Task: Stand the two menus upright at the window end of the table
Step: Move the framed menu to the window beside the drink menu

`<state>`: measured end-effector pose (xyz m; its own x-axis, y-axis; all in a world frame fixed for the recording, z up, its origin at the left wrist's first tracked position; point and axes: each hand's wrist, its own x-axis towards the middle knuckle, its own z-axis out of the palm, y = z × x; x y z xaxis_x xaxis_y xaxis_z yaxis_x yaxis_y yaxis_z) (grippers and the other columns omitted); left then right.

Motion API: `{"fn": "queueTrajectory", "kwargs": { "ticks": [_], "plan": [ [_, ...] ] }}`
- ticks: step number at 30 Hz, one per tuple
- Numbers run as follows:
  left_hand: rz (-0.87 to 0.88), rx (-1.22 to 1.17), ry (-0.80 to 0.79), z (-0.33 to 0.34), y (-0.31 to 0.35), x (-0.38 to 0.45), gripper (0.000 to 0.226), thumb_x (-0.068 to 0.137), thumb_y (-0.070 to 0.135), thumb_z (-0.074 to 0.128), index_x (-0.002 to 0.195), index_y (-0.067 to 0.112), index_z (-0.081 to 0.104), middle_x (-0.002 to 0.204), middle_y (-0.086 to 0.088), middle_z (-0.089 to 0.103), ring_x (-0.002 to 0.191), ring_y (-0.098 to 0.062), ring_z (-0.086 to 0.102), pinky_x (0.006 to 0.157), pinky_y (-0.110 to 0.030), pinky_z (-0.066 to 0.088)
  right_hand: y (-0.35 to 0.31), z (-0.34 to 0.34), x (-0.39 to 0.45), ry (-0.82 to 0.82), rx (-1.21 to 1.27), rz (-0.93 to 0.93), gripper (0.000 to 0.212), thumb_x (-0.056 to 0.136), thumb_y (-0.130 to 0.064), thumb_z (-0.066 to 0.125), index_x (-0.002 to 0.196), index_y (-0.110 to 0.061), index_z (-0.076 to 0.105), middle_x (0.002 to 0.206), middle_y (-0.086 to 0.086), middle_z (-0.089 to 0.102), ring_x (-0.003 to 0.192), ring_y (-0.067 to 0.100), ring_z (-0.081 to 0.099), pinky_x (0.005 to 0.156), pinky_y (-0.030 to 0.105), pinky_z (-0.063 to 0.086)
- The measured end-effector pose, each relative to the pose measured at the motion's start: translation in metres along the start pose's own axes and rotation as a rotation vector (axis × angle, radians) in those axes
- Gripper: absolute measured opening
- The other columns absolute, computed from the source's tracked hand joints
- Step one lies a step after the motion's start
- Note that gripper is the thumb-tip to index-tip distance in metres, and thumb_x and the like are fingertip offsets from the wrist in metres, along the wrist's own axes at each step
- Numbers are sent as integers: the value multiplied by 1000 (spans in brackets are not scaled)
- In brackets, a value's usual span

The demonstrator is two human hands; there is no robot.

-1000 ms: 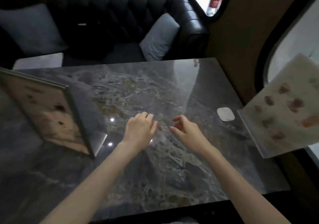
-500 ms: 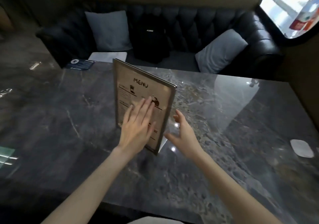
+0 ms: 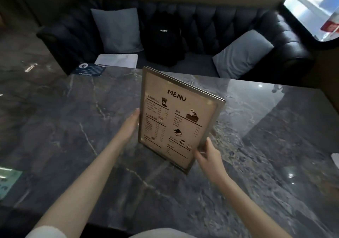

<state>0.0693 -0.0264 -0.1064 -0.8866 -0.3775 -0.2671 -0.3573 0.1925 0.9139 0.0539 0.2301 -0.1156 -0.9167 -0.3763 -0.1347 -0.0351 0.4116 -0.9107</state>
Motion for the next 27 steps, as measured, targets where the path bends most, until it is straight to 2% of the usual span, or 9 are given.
{"fn": "queueTrajectory", "kwargs": {
  "ticks": [2, 6, 8, 11, 14, 16, 20, 23, 27],
  "plan": [
    [-13, -40, 5, -2, 4, 4, 45, 96, 46, 23, 94, 27, 63, 92, 14, 63, 88, 1, 57, 75, -14, 40, 2, -2, 2, -9, -3, 21, 22, 89, -12, 55, 108, -22, 53, 94, -9, 64, 87, 4, 64, 76, 18, 51],
    [-57, -186, 71, -4, -6, 12, 36, 89, 46, 44, 83, 20, 68, 88, 0, 70, 85, -17, 65, 73, -26, 48, -1, -10, 3, -43, 69, 45, 30, 86, -9, 59, 83, -39, 60, 76, -28, 69, 80, -14, 64, 68, 5, 49],
    [-62, -230, 41, -7, -12, 14, 44, 77, 56, 52, 87, 16, 70, 91, -5, 72, 87, -21, 67, 75, -29, 50, -2, -13, 5, -71, 103, 69, 33, 84, -6, 61, 83, -39, 63, 75, -32, 70, 85, -10, 66, 72, 9, 51],
    [-87, -310, 5, -7, -19, 17, 53, 66, 62, 61, 90, 16, 71, 90, -1, 76, 90, -19, 70, 77, -29, 51, -1, -16, 8, -82, 169, 83, 38, 82, 2, 61, 85, -36, 66, 81, -23, 73, 90, -1, 68, 79, 17, 55],
    [-111, -383, 13, -3, -22, 21, 31, 82, 42, 57, 91, 16, 69, 86, 4, 77, 87, -12, 71, 78, -27, 49, -1, -17, 9, -112, 227, 84, 37, 82, 4, 59, 93, -30, 66, 101, -7, 73, 98, 7, 68, 84, 23, 55],
    [-123, -439, 22, 0, -21, 21, 24, 89, 33, 52, 91, 15, 69, 84, 6, 77, 84, -9, 71, 79, -26, 49, -1, -18, 11, -130, 253, 94, 36, 82, 5, 59, 94, -28, 65, 104, -2, 71, 97, 6, 68, 83, 22, 55],
    [-146, -484, -9, 2, -17, 18, 25, 92, 32, 49, 95, 15, 67, 85, 8, 77, 85, -6, 71, 79, -25, 48, -1, -26, 13, -160, 314, 112, 35, 81, 9, 58, 94, -23, 65, 91, -11, 74, 89, 3, 70, 73, 17, 55],
    [-149, -485, -29, 10, -5, 19, 25, 91, 33, 50, 93, 14, 66, 80, 7, 77, 77, -4, 72, 63, -19, 53, 0, -41, 15, -195, 386, 142, 30, 81, 12, 56, 94, -13, 62, 72, -16, 75, 77, 2, 71, 63, 14, 54],
    [-162, -491, -29, 32, 21, 25, 24, 89, 32, 54, 90, 11, 66, 71, 4, 76, 65, -7, 72, 49, -16, 53, 5, -62, 15, -180, 435, 164, 30, 81, 13, 55, 90, -15, 61, 67, -15, 75, 71, 2, 71, 57, 14, 53]
  ]
}}
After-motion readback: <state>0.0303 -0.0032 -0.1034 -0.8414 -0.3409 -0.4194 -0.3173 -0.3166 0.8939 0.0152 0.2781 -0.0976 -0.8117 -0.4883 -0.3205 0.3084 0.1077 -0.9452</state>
